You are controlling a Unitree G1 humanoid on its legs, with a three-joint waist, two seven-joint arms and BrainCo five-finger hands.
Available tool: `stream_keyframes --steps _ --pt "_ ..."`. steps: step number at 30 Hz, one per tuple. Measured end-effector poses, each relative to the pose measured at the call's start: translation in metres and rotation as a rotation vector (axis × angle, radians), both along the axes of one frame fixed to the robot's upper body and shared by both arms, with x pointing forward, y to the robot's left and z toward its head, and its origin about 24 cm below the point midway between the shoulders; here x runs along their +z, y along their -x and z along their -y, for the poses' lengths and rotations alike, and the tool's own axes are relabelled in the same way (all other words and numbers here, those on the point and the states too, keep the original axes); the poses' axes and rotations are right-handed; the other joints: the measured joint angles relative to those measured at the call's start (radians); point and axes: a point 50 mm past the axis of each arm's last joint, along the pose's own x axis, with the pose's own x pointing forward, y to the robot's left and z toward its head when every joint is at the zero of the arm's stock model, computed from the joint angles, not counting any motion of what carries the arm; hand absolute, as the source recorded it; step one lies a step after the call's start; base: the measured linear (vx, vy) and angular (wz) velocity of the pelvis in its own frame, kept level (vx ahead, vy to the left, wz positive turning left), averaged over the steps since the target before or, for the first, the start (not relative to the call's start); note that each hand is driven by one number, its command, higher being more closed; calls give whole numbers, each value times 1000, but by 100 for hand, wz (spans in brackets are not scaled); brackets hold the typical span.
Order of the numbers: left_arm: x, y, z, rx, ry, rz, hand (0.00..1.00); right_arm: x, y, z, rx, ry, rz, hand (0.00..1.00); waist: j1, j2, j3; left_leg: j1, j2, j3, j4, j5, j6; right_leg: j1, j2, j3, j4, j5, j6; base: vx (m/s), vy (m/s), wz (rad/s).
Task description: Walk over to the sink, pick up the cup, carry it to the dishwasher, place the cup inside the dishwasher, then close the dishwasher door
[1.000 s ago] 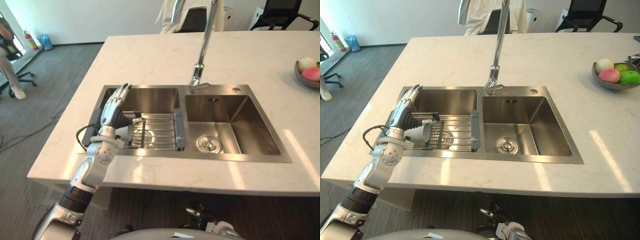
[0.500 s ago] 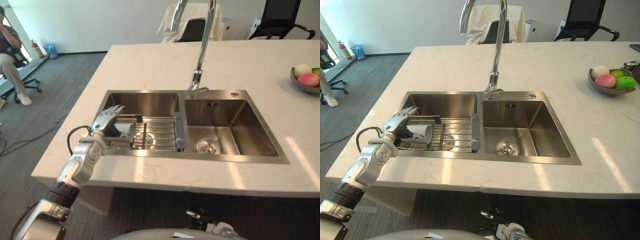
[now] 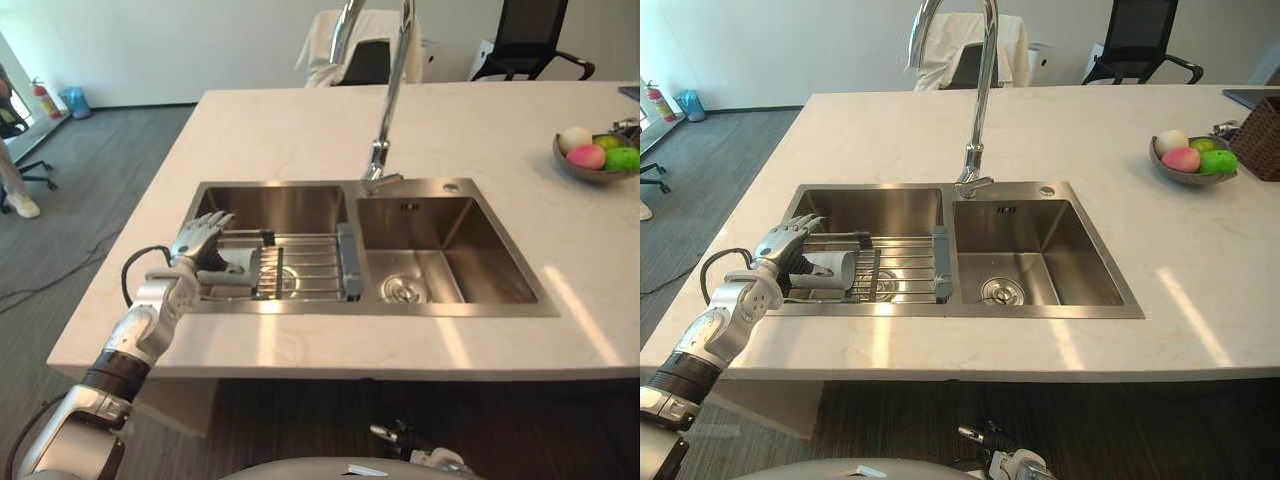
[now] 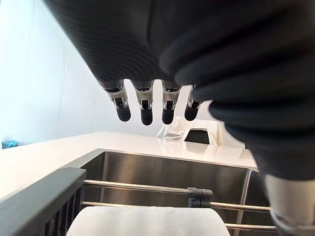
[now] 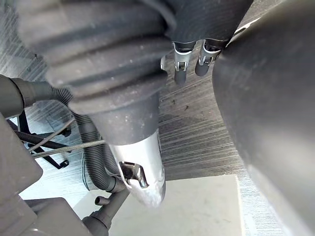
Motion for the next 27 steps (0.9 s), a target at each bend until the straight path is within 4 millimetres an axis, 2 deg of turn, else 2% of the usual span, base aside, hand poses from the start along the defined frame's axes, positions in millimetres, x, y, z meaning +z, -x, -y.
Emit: stream_keyframes --steps 5,11,21,27 --pt "1 -4 -6 16 -53 -1 0 0 0 0 13 5 -1 0 -3 0 0 11 2 17 0 -6 0 5 2 14 -11 4 0 2 2 -12" --pt "-16 -5 -20 70 -98 -75 0 0 0 0 14 -2 4 0 -5 0 0 18 0 39 0 -14 1 2 1 39 -19 9 3 -2 9 -11" --pt "-32 -1 -43 132 -193 -153 0 1 -1 1 35 1 13 0 -11 -1 -1 21 0 67 0 -24 -4 -7 3 63 -25 12 2 22 -1 -7" --pt "-38 1 -46 124 -213 -160 0 1 -2 1 47 9 15 0 -23 -1 -1 25 0 74 0 -25 -6 -6 3 69 -27 13 2 0 -2 -3"
